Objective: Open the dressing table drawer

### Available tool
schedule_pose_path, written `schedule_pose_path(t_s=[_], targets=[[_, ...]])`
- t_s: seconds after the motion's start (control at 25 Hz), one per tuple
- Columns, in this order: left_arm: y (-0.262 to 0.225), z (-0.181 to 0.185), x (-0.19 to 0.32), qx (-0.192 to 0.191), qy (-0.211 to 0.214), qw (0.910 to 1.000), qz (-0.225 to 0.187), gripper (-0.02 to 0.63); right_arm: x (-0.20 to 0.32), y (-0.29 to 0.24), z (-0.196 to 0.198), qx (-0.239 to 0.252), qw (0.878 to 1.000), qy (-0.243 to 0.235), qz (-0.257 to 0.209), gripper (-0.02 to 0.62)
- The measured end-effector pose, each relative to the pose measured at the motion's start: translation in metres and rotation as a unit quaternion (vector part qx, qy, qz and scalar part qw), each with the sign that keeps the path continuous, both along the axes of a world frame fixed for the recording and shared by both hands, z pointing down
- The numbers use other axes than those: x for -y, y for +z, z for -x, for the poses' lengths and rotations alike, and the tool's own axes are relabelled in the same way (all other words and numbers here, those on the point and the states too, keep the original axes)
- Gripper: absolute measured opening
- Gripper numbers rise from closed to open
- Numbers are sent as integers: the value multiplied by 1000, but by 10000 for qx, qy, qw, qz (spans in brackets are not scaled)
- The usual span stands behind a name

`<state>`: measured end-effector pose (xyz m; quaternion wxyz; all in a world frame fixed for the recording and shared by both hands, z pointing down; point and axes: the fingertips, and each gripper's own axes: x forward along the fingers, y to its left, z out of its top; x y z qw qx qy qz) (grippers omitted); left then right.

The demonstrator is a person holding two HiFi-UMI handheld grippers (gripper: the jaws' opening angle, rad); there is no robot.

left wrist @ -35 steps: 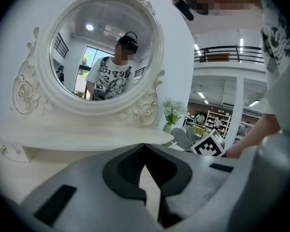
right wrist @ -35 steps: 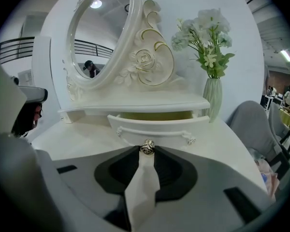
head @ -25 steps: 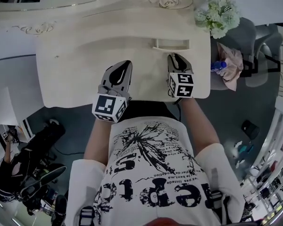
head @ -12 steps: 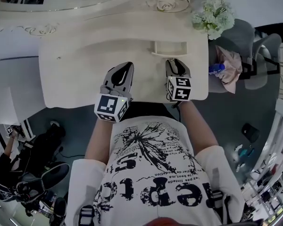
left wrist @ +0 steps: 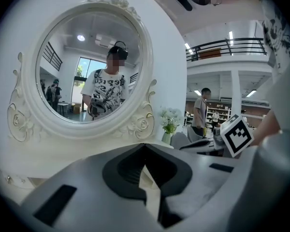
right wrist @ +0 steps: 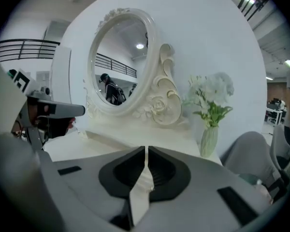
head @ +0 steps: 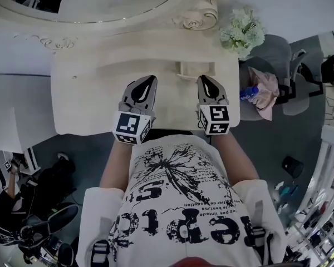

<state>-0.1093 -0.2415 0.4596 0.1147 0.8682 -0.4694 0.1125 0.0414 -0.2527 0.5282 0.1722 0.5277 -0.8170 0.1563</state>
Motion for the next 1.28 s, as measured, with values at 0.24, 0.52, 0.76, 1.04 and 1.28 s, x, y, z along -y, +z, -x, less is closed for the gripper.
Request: schedule_pose_path(t_s=[0.24, 0.52, 0.76, 1.04, 1.28], targets=[[-29, 0, 7, 192, 228, 9991, -289, 8, 7, -74, 8, 286, 9959, -122, -850, 20], [-63, 12, 11, 136, 160, 9976, -658, 8, 3, -131, 27, 641, 9862, -401, -1470, 17], [-78, 17, 8, 113, 158, 9967, -794, 8, 0, -138, 42, 650, 9834, -601, -1585, 15], [-87, 24, 5, -13, 68, 9969, -783, 8, -4, -141, 52, 634, 9823, -690, -1622, 15], [-86, 23, 4, -41, 38, 9971, -762, 8, -5, -141, 52, 656, 9820, -695, -1629, 15]])
